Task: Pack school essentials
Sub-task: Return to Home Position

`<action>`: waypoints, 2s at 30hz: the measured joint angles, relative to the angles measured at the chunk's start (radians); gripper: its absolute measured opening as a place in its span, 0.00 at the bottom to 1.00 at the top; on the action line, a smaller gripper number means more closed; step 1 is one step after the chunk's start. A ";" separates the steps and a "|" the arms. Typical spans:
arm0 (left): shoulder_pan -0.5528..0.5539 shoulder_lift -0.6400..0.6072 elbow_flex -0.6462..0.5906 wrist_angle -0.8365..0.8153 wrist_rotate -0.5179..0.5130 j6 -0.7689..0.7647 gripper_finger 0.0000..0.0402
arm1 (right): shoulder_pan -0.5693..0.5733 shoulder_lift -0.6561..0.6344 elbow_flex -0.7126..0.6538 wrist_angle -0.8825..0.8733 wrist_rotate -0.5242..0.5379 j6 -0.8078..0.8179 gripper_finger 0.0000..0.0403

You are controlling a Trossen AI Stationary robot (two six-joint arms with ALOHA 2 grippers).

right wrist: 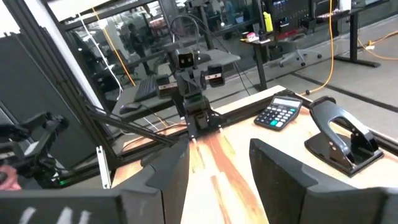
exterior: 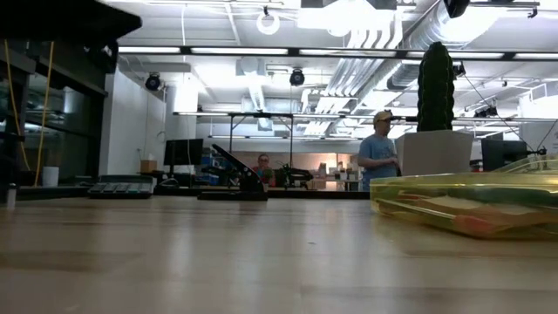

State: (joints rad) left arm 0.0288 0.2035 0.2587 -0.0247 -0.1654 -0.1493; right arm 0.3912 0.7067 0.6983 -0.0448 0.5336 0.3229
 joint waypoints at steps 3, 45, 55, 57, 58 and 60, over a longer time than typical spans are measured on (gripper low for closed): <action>0.000 -0.092 -0.064 0.002 -0.003 -0.007 0.00 | 0.000 0.000 0.000 -0.003 0.000 0.040 0.40; 0.037 -0.174 -0.247 0.060 0.000 -0.084 0.00 | 0.010 -0.469 -0.439 0.226 -0.190 0.144 0.01; 0.037 -0.174 -0.247 0.060 -0.001 -0.084 0.01 | -0.153 -0.696 -0.582 0.253 -0.350 0.075 0.00; 0.037 -0.174 -0.247 0.060 -0.001 -0.084 0.01 | -0.173 -0.704 -0.581 0.228 -0.353 0.053 0.00; 0.037 -0.174 -0.247 0.060 -0.001 -0.084 0.01 | -0.184 -0.705 -0.583 0.219 -0.357 0.042 0.00; 0.037 -0.174 -0.247 0.061 -0.003 -0.084 0.01 | -0.205 -0.699 -0.583 0.213 -0.365 0.038 0.00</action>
State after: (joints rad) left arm 0.0662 0.0299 0.0116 0.0363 -0.1683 -0.2329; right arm 0.1862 0.0078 0.1158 0.1686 0.1689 0.3607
